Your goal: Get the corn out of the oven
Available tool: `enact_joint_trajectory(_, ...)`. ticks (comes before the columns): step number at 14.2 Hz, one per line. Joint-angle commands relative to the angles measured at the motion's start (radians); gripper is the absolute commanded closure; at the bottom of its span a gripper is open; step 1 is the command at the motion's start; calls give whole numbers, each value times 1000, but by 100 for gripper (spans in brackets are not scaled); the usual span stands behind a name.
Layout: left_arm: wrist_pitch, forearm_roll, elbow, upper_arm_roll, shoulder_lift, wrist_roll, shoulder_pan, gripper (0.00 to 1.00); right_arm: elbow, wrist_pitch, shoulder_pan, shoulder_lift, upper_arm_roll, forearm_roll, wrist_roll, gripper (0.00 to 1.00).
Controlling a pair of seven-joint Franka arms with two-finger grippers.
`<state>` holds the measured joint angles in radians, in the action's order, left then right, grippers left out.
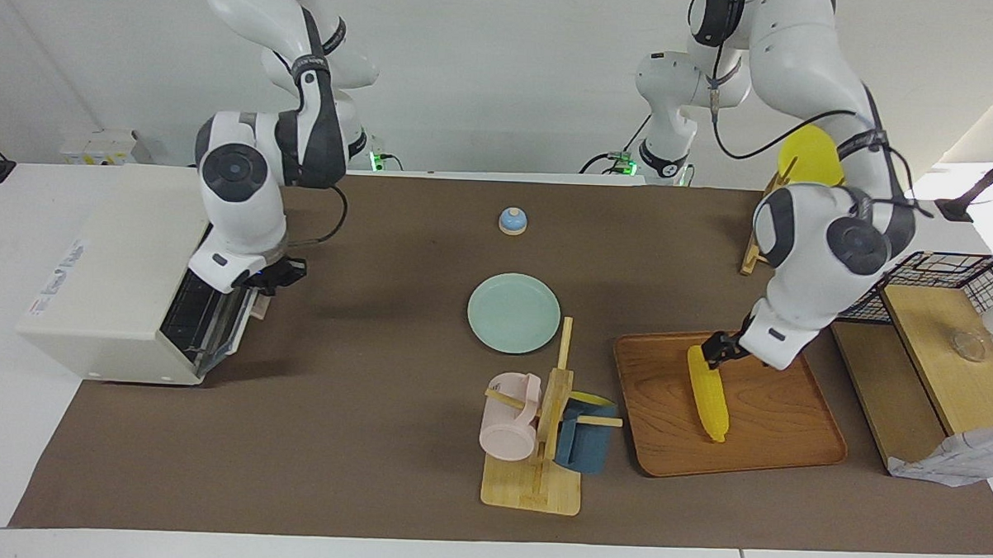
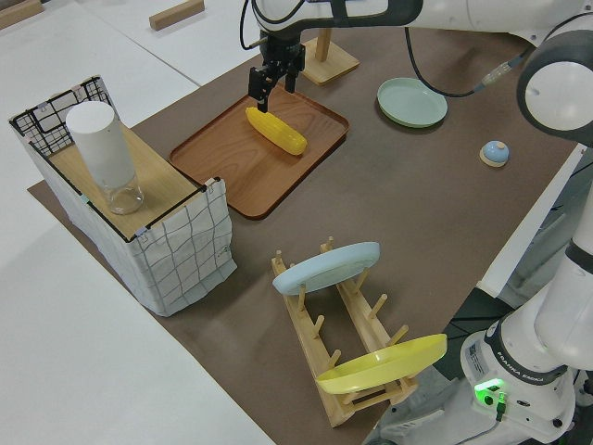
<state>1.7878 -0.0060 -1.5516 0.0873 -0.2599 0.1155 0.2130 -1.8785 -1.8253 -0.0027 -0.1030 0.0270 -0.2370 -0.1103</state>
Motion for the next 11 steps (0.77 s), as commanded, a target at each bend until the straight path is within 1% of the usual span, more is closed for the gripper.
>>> enact_joint_trajectory(1, -164, 3, -51, -1, 218, -36, -52, 0, -5, 17, -65, 17, -9, 28, -54, 69)
enact_joint_trajectory(2, -198, 3, -47, -1, 253, -80, -58, 0, 1, 41, -65, 52, -7, 69, -54, 42)
enact_joint_trajectory(3, -234, 3, -39, 0, 269, -117, -60, 0, 16, 64, -65, 93, -9, 112, -57, 0)
enact_joint_trajectory(4, -257, 4, -27, 2, 269, -131, -64, 0, 48, 101, -62, 121, -7, 152, -55, 0)
enact_joint_trajectory(7, -262, 30, -18, -3, 274, -132, -64, 0, 252, 288, -56, 115, -4, 229, -43, 0)
enact_joint_trajectory(8, -258, 30, -21, -3, 274, -146, -63, 0, 297, 331, -59, 115, -4, 264, -43, 0)
enact_joint_trajectory(11, -254, 30, -25, -3, 277, -180, -64, 0, 325, 356, -51, 114, -1, 260, -40, 0)
